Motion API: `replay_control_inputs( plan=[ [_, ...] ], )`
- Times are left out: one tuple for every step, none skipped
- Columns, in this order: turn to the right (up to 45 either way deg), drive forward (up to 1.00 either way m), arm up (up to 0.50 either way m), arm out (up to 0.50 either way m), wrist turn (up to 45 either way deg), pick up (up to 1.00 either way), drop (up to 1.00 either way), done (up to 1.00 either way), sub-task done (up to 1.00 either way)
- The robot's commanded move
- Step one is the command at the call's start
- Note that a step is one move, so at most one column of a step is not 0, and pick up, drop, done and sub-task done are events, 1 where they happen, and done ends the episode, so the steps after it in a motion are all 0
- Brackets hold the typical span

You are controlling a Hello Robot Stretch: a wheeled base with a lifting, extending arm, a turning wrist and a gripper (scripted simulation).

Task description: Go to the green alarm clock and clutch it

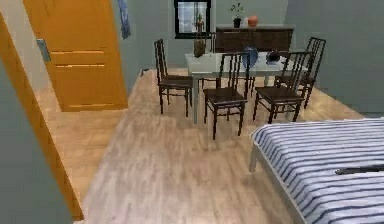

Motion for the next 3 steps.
replay_control_inputs(
  plan=[
    [-9.0, 0.00, 0.00, 0.00, 0.0, 0.00, 0.00, 0.00, 0.00],
    [0.0, 1.00, 0.00, 0.00, 0.0, 0.00, 0.00, 0.00, 0.00],
    [-3.0, 0.00, 0.00, 0.00, 0.0, 0.00, 0.00, 0.00, 0.00]
  ],
)
